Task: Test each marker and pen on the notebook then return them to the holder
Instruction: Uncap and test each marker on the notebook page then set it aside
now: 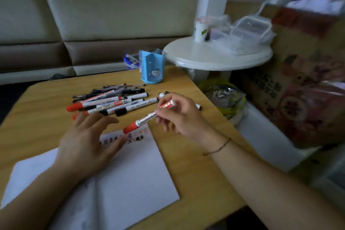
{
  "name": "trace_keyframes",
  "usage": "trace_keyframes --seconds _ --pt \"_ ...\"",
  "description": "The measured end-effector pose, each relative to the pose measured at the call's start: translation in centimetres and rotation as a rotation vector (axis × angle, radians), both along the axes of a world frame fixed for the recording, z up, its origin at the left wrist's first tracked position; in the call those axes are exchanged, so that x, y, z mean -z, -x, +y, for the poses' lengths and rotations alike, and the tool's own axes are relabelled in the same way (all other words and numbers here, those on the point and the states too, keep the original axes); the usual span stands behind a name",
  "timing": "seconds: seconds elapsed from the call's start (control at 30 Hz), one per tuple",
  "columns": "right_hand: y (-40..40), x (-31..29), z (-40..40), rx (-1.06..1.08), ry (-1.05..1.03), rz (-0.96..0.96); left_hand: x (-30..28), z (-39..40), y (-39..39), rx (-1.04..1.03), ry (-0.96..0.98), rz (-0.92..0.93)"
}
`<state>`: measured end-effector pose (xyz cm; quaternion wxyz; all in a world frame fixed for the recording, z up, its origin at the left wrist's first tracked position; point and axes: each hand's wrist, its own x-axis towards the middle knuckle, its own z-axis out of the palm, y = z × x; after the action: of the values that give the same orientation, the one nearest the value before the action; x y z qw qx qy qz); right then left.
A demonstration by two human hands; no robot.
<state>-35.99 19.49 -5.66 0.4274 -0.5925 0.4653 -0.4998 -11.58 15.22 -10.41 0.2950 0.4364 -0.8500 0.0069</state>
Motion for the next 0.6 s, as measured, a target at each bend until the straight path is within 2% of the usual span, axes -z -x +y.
trace_keyframes --seconds 0.1,0.2,0.3,0.37,0.43,0.5,0.6 --pt "4.3 -0.7 4.5 0.202 0.058 -0.132 -1.6 -0.4 1.1 -0.089 -0.184 -0.416" --pt "9.3 -1.4 9.2 0.474 0.075 -0.27 -4.4 -0.2 4.6 -0.055 -0.359 -0.934" --pt "13.8 -1.8 13.2 0.737 0.087 -0.297 -7.0 1.2 11.4 0.071 -0.272 -1.081" --pt "16.7 -1.5 15.6 0.878 0.114 -0.25 -7.5 2.3 17.1 0.242 -0.092 -0.933" --pt "19.4 -0.4 17.9 1.002 0.14 -0.187 -6.8 4.1 22.4 0.503 0.073 -0.645" --pt "21.4 1.3 19.9 1.078 0.142 -0.075 -5.3 6.3 26.4 0.747 0.152 -0.417" --pt "23.1 4.5 21.8 1.084 0.034 0.103 -3.0 9.1 30.3 0.914 0.179 -0.326"
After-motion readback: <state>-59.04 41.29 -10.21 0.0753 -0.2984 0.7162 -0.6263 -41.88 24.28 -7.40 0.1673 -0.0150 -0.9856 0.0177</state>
